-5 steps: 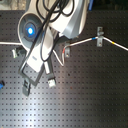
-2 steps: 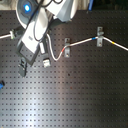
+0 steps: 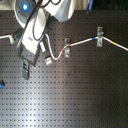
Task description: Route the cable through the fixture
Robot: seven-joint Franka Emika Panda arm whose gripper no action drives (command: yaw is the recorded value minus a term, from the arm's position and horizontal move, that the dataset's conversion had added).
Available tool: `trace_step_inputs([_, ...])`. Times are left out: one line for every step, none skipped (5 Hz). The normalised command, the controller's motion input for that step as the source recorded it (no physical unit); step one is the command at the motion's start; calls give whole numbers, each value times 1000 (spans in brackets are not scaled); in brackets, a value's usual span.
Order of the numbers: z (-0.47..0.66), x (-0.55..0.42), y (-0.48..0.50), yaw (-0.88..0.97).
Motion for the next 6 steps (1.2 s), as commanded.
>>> trace_step_inputs([325, -118, 315, -757])
trace_step_inputs([335, -127, 50, -851])
trace_step_inputs([137, -212, -284, -639])
trace_step_inputs([300, -133, 23, -411])
trace_step_inputs([390, -209, 200, -257])
trace_step_inputs([494, -128, 309, -46])
